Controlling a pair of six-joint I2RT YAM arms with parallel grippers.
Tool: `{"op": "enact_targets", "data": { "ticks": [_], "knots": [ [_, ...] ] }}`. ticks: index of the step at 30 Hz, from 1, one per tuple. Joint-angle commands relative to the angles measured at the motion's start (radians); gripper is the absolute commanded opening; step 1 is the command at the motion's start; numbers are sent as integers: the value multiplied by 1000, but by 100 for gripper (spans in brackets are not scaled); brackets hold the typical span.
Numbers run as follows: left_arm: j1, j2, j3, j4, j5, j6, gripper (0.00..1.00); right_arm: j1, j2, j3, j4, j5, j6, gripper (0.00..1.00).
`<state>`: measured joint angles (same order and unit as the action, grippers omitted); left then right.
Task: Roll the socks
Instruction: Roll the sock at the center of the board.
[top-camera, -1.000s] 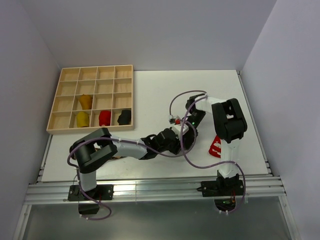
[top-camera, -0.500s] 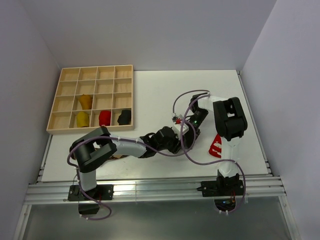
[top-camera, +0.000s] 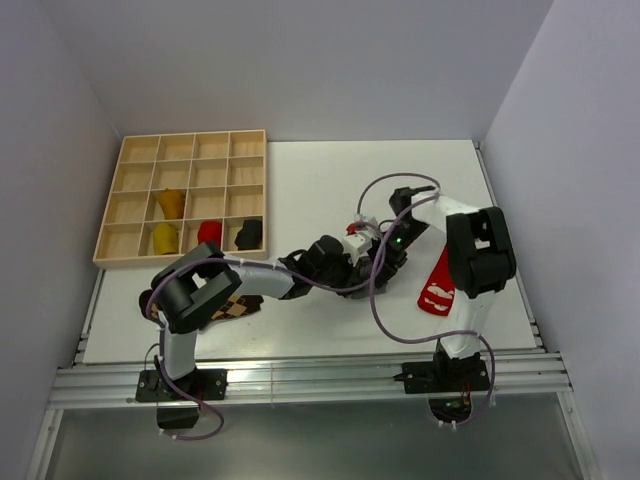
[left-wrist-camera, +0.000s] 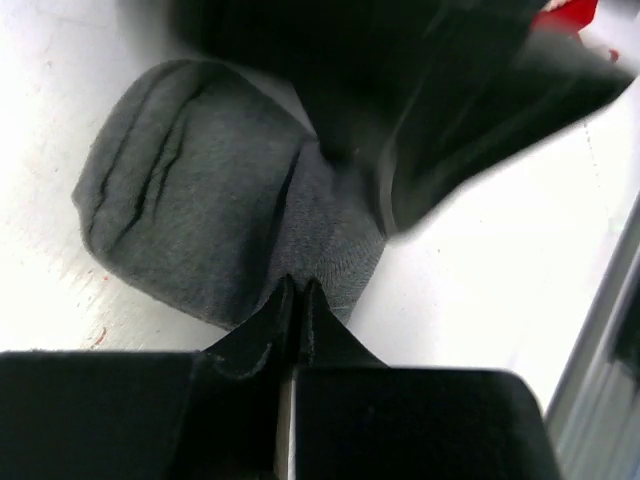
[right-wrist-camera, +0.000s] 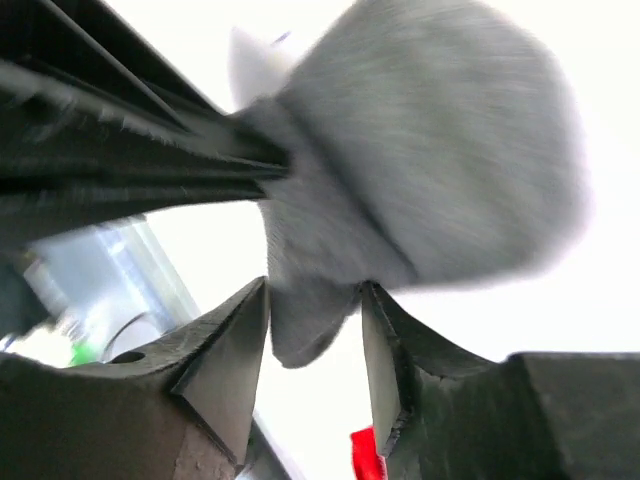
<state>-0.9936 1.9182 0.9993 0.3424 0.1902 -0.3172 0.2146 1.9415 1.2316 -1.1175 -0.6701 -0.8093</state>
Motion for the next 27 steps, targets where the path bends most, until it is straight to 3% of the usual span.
{"op": "enact_targets", "data": {
  "ticks": [1, 9, 14, 20, 25, 27],
  "knots": [
    [44, 36, 9, -91, 127, -65, 0, -72, -128, -21, 238, -9, 94, 50],
    [98, 131, 159, -284, 279, -108, 0, -264, -347, -131, 370, -66, 39, 52],
    [168, 208, 240, -319, 492, -224, 0, -262, -577, -354, 517, -46, -94, 52],
    [205, 257, 329, -421, 538, -309, 1, -261, -864, -590, 630, -88, -249, 57],
    [207, 286, 406, -520, 542, -307, 1, -219, -986, -684, 633, -100, -335, 64],
    [207, 301, 421, -532, 552, -309, 1, -141, -1003, -710, 639, -54, -350, 66]
  ]
}}
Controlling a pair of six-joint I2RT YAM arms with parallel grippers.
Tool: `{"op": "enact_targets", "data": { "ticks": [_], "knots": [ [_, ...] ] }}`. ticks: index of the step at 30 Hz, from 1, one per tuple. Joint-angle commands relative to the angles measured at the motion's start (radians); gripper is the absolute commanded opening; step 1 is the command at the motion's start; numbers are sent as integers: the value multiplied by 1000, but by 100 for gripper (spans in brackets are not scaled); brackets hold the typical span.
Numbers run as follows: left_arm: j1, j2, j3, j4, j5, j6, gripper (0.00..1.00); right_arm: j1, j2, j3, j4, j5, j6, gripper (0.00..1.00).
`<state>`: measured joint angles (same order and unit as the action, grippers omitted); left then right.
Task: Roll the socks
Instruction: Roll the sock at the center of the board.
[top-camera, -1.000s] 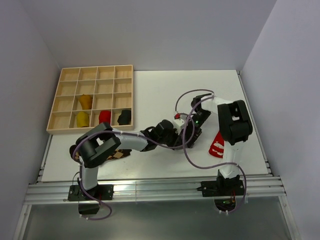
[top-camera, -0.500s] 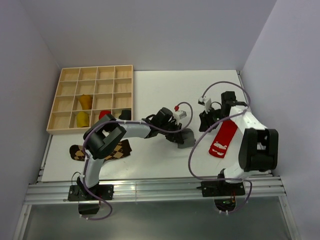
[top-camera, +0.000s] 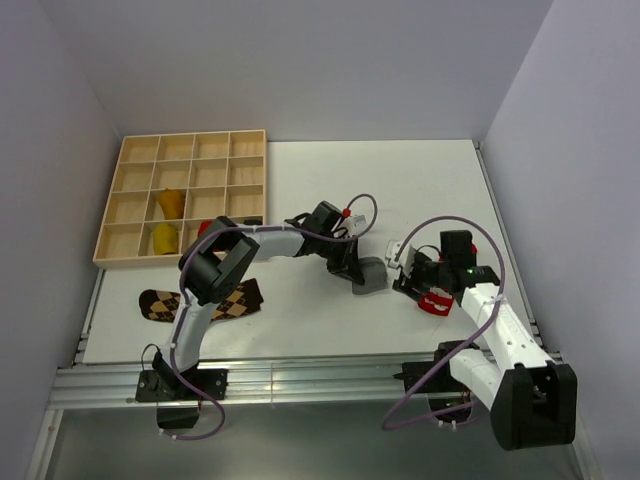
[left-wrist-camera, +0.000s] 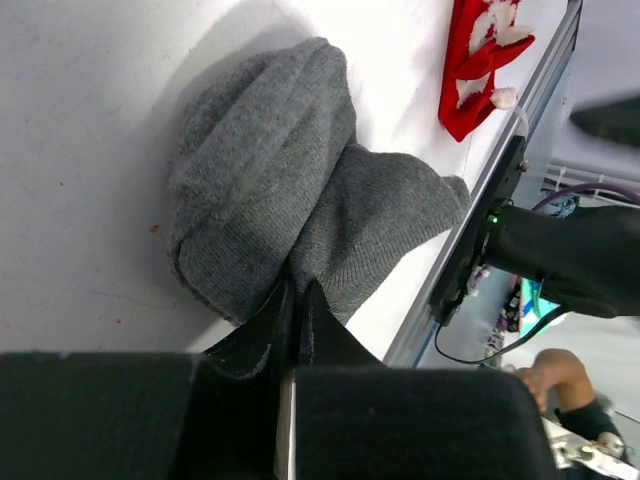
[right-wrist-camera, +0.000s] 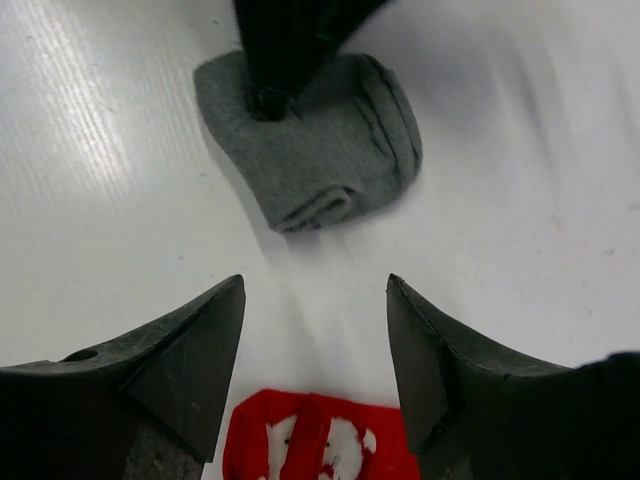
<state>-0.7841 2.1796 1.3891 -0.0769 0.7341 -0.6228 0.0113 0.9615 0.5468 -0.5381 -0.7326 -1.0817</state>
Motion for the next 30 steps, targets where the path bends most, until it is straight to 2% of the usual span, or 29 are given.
{"op": "enact_targets", "data": {
  "ticks": [1, 3, 9, 20, 25, 27, 28, 29, 30],
  "knots": [
    [-1, 46, 50, -125, 1, 0, 1, 90, -24, -36, 61, 30, -83, 66],
    [0, 61, 62, -149, 1, -5, 1, 168, -33, -56, 96, 68, -89, 67],
    [13, 92, 88, -156, 28, -23, 1, 275, -24, -79, 158, 151, -98, 69],
    [22, 115, 120, -173, 56, -29, 2, 358, 129, -35, 204, 242, -87, 66],
    [25, 120, 117, -167, 79, -43, 4, 363, 195, 7, 201, 260, -46, 57],
    [26, 112, 97, -130, 93, -69, 7, 363, 227, 30, 187, 263, -29, 49],
    [26, 109, 90, -115, 100, -80, 9, 363, 252, 39, 170, 263, -23, 44],
    [28, 97, 82, -89, 100, -100, 11, 363, 264, 62, 155, 265, -12, 29],
    [28, 91, 64, -71, 103, -112, 13, 365, 273, 74, 142, 262, -7, 27]
  ]
}}
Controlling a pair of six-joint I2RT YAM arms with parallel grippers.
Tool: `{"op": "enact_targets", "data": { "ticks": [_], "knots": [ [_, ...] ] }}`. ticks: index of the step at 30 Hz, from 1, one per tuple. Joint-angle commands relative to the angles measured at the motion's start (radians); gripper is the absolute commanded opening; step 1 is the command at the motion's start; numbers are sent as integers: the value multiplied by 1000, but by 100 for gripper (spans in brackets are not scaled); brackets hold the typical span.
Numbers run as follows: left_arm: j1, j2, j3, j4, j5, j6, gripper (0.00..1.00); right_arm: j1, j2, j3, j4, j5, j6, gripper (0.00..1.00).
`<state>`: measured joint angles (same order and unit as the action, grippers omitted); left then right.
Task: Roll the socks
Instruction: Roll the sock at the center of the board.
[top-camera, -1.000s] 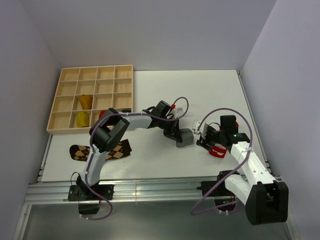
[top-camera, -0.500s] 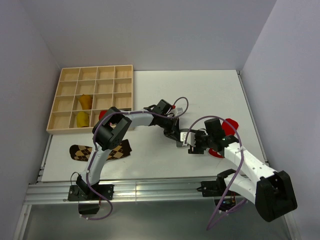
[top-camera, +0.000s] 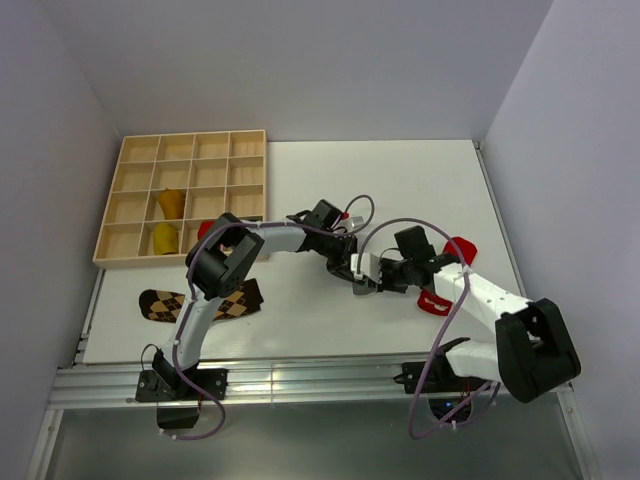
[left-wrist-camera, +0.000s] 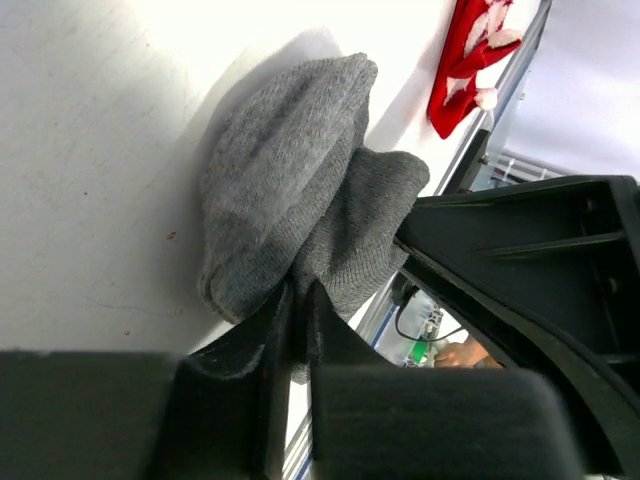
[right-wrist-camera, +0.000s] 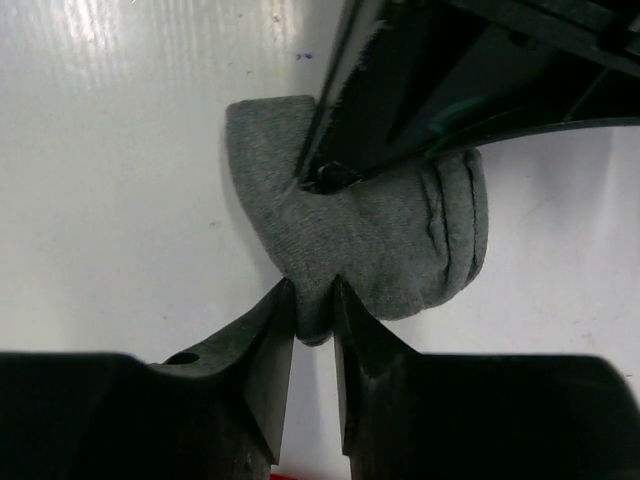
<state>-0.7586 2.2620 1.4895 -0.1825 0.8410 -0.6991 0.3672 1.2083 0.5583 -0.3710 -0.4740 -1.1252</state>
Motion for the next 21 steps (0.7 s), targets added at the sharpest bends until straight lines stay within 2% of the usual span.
{"op": "enact_targets", "data": {
  "ticks": [1, 6, 11, 16, 21],
  "knots": [
    [4, -5, -49, 53, 9, -48, 17, 7, 48, 74, -43, 6, 45, 26],
    [8, -44, -109, 150, -9, -120, 21, -8, 131, 164, -166, -8, 59, 21],
    [16, -104, -187, 247, -57, -192, 23, -54, 243, 274, -344, -90, 48, 19],
    [18, -192, -281, 334, -169, -195, 31, -103, 442, 420, -560, -156, 48, 19],
    [16, -272, -383, 417, -275, -163, 34, -154, 589, 567, -686, -189, 67, 19]
  ]
}}
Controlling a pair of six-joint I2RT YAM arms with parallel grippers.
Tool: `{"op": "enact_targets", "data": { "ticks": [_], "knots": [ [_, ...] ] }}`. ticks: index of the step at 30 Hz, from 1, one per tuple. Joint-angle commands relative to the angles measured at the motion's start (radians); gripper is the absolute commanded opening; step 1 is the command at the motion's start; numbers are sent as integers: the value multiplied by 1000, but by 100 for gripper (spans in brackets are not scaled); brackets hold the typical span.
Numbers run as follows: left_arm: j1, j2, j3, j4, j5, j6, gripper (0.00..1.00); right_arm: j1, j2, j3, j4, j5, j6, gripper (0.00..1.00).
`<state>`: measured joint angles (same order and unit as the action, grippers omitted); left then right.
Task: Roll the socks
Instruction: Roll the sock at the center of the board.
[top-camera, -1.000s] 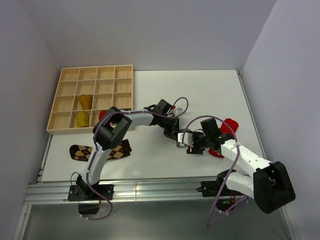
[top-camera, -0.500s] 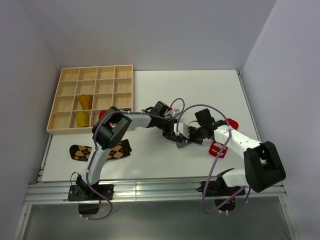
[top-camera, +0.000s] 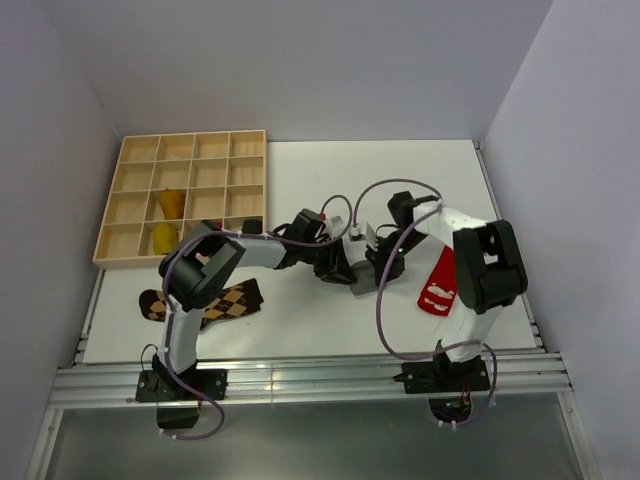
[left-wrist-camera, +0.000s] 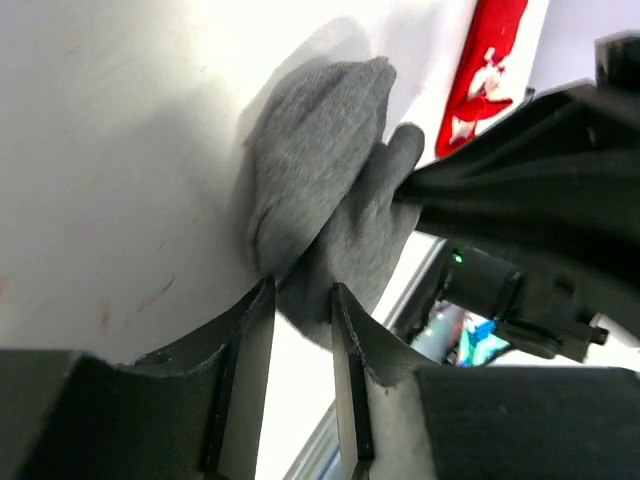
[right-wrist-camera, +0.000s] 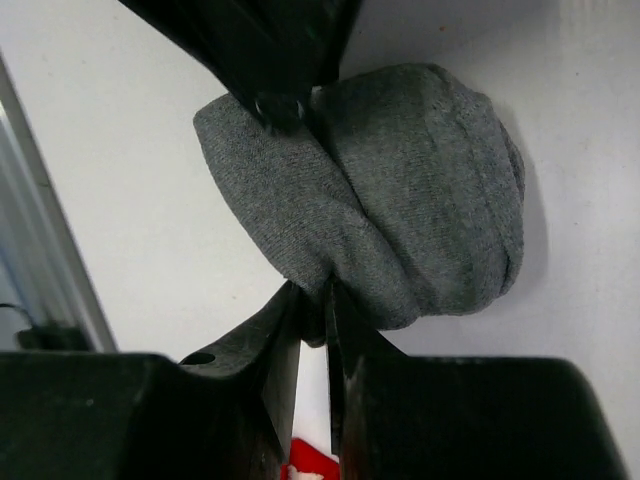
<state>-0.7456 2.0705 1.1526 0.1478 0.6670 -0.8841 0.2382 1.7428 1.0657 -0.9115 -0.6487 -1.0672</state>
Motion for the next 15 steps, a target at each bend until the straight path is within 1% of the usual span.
{"op": "enact_targets", "data": {
  "ticks": [1, 3, 4, 6, 7, 8, 10, 11, 12, 13, 14, 15],
  "knots": [
    [3, -116, -63, 101, -150, 42, 34, -31, 96, 80, -194, -22, 3, 19],
    [3, -153, -121, 136, -200, 60, 35, -49, 154, 137, -249, -35, 10, 19],
    [3, -194, -143, 154, -252, 71, 35, -56, 175, 155, -271, -35, 13, 20],
    [2, -239, -212, 209, -305, 100, 37, -63, 214, 215, -300, -37, 33, 20],
    [-3, -281, -232, 225, -326, 114, 38, -66, 256, 235, -343, -42, 29, 20],
    [-6, -300, -258, 234, -380, 147, 38, -69, 277, 276, -369, -43, 24, 20],
    [-36, -344, -261, 219, -440, 210, 40, -73, 332, 313, -424, -51, 26, 20],
    [-53, -354, -246, 204, -522, 288, 41, -73, 348, 341, -443, -58, 16, 20],
    [-78, -358, -232, 165, -570, 331, 42, -71, 380, 356, -455, -60, 18, 21],
    [-131, -359, -220, 156, -613, 374, 45, -73, 395, 368, -473, -60, 22, 21],
    [-158, -355, -196, 150, -638, 454, 45, -73, 412, 394, -486, -68, 21, 21],
    [-184, -349, -185, 147, -662, 483, 46, -74, 428, 407, -498, -72, 16, 21]
  ]
}}
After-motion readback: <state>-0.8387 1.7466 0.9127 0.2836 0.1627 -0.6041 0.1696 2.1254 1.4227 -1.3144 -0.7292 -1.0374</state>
